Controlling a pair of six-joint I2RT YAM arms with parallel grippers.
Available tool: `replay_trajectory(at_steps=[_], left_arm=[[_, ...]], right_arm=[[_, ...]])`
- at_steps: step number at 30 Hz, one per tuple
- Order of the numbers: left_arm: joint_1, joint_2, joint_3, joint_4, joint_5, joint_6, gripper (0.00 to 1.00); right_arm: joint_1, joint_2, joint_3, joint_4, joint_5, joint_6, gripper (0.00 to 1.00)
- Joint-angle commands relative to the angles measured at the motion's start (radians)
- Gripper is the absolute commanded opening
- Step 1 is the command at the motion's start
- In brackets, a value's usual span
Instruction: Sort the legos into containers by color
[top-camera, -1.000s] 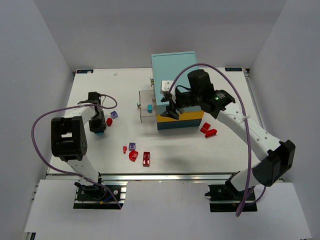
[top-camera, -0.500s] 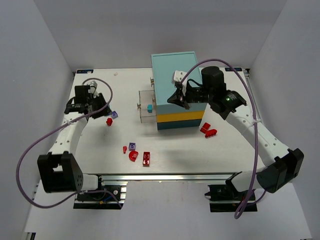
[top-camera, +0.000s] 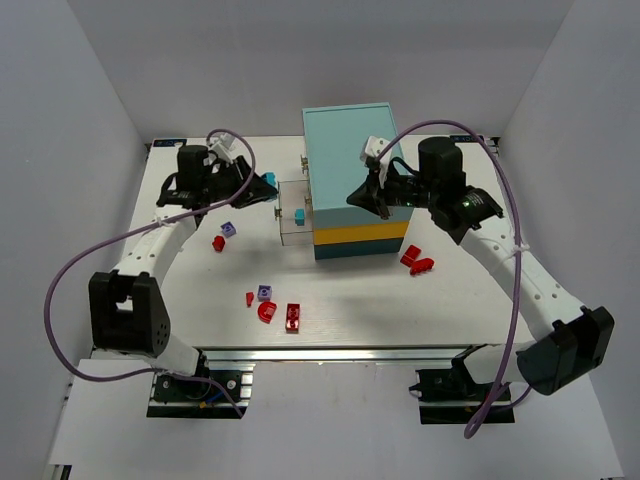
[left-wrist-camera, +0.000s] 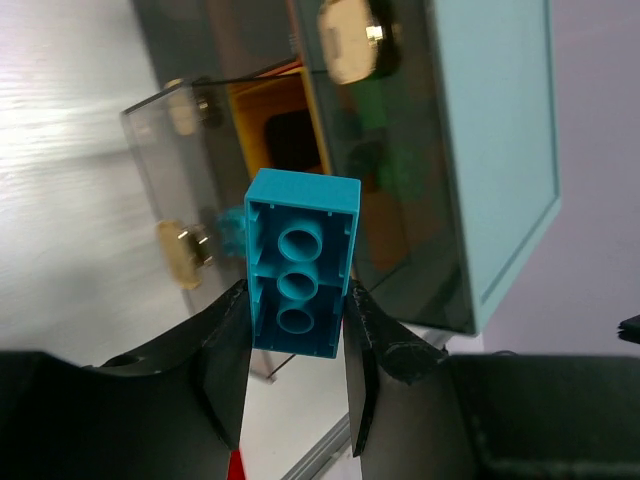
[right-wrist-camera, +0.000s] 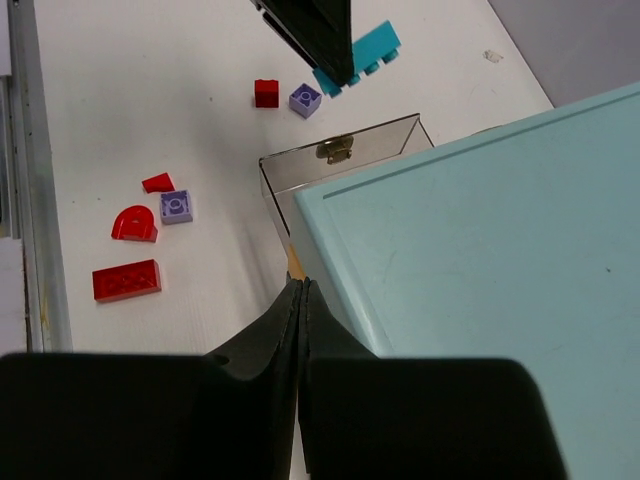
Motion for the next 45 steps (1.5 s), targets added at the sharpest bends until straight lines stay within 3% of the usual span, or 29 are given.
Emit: replay_trajectory(at_steps=[1,5,10,18,22,26,28,33,36,37,38,41,45], left_arm=[[-0.050,0.025,0.083,0.047,0.040,-0.038,0.25],[-0.087,0.068,0.113,0.009,0.002,-0.032,0.32],[-0.119,0.125,0.144,-0.051,-0.041,-0.018,0.62],[-0.128,0.166,0.218,-0.096,-0.064,-0.007,0.70],[-0.128,0.154,0.270,-0.108,-0.086,-0.012,0.63],[-0.116,0.100,0.279,-0.114,-0.164,-0.019,0.29],[-0.104,0.056,0.258,-0.122,-0.187,-0.022,0.19],[-0.104,0.019,0.201,-0.240,-0.377,0.027,0.07],[-0.095,0.013,0.150,-0.271,-0.414,0.042,0.08],[-0.095,0.013,0.140,-0.271,-0.420,0.045,0.09],[-0.095,0.013,0.132,-0.277,-0.425,0.054,0.12],[-0.095,0.019,0.110,-0.294,-0.455,0.063,0.29],[-0.095,0.023,0.089,-0.300,-0.480,0.071,0.38]], right_arm=[[-0.020,-0.045,-0.008,0.044,-0.010,0.022,0.00],[-0.032,-0.061,-0.021,0.044,-0.016,0.020,0.00],[-0.050,-0.071,-0.034,0.044,-0.022,0.023,0.00],[-0.073,-0.081,-0.044,0.046,-0.030,0.033,0.01],[-0.096,-0.085,-0.047,0.084,-0.005,0.109,0.02],[-0.127,-0.078,-0.035,0.144,0.248,0.282,0.00],[-0.150,-0.058,-0.009,0.147,0.344,0.342,0.00],[-0.179,-0.010,0.039,0.142,0.467,0.427,0.00],[-0.205,0.031,0.076,0.116,0.489,0.479,0.00],[-0.210,0.039,0.080,0.115,0.486,0.490,0.05],[-0.215,0.053,0.084,0.113,0.478,0.497,0.36],[-0.234,0.086,0.102,0.107,0.466,0.507,0.60],[-0.280,0.142,0.122,0.095,0.454,0.546,0.63]])
